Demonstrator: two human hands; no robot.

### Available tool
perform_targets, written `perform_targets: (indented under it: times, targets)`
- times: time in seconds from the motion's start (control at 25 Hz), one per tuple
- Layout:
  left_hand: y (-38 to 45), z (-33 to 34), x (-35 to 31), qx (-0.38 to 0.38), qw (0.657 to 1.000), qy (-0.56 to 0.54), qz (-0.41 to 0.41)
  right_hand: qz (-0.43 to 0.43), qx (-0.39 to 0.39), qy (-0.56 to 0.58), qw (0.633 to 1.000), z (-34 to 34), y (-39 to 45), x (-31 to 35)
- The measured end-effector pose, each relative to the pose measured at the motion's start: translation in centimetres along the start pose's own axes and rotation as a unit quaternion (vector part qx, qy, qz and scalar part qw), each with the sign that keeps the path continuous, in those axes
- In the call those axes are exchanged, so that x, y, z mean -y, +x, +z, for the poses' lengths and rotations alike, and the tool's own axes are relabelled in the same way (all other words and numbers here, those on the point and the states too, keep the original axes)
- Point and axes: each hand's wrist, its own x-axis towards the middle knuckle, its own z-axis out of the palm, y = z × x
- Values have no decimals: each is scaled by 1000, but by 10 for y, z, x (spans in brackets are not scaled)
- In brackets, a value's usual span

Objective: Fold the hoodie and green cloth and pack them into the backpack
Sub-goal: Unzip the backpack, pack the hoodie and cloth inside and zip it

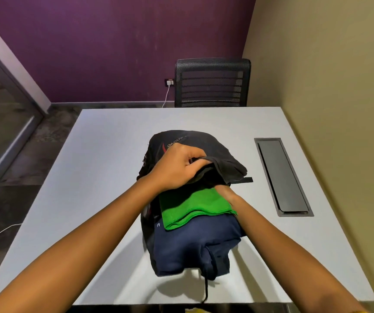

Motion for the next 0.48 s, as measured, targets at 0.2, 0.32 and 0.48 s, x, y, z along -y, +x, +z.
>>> perform_targets:
  times: [0.2,0.32,0.48]
  targets:
    - [14,-19,22,-53,996,5,-65,20,-22,-113,993,8,37,-16]
    - [21,-19,30,-63,994,2,-93,5,-52,-231,972,21,18,-6]
    - [31,-17,28,-55,993,34,-98,-63,-230,-473,849,64,-26,5]
